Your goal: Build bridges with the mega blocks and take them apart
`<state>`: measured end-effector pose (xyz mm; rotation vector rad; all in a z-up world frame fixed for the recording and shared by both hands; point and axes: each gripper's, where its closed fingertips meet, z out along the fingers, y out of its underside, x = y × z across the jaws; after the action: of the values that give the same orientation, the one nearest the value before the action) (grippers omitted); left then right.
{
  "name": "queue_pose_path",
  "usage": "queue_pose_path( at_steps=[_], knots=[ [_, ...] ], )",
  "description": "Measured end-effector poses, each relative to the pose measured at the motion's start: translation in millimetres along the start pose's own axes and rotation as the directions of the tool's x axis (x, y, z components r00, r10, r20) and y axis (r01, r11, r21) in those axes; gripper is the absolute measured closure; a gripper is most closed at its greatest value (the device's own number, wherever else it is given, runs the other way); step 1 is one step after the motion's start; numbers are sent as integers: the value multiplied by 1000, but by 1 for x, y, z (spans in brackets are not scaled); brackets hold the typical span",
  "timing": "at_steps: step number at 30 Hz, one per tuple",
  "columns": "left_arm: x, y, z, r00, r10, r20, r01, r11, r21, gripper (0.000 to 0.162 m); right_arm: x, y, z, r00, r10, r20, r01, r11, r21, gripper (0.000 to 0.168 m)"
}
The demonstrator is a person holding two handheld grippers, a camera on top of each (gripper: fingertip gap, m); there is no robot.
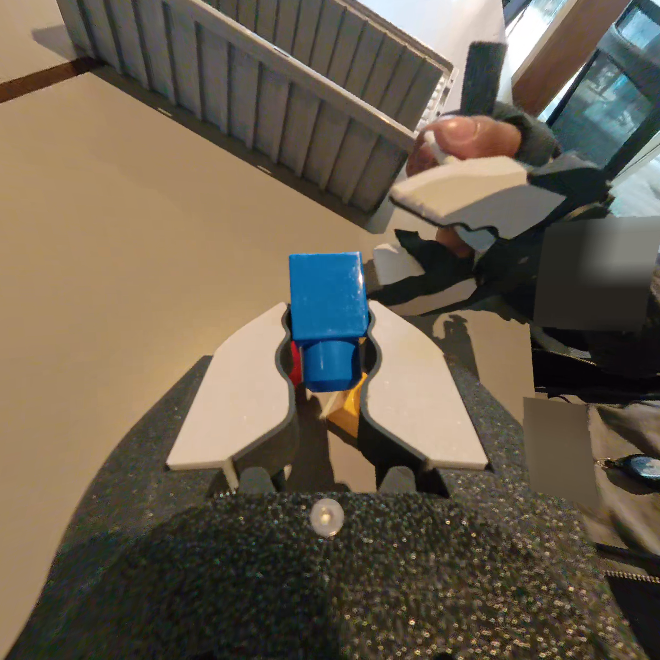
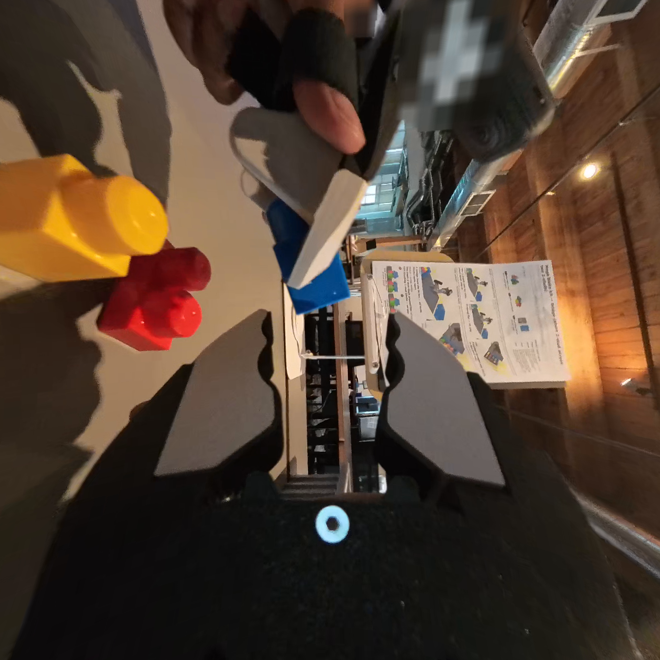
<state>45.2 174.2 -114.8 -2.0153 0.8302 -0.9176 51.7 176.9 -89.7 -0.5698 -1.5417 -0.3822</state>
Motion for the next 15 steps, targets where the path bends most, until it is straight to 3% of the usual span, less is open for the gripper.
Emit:
queue_pose_path(
  at_steps=[6,9,15],
  knots=[
    [21,3,9,999,49,-20,-50,997,-51,126,-7,-19,4,996,-92,5,92,996,-2,107],
    [36,5,15,995,94,-44,-97,993,-71,126,-12,-18,7,994,-106,21,106,994,-19,126],
    [35,-5,10,991,124,-51,-124,992,14,123,-11,-2,4,990,119,82,-113,991,-73,131]
  ],
)
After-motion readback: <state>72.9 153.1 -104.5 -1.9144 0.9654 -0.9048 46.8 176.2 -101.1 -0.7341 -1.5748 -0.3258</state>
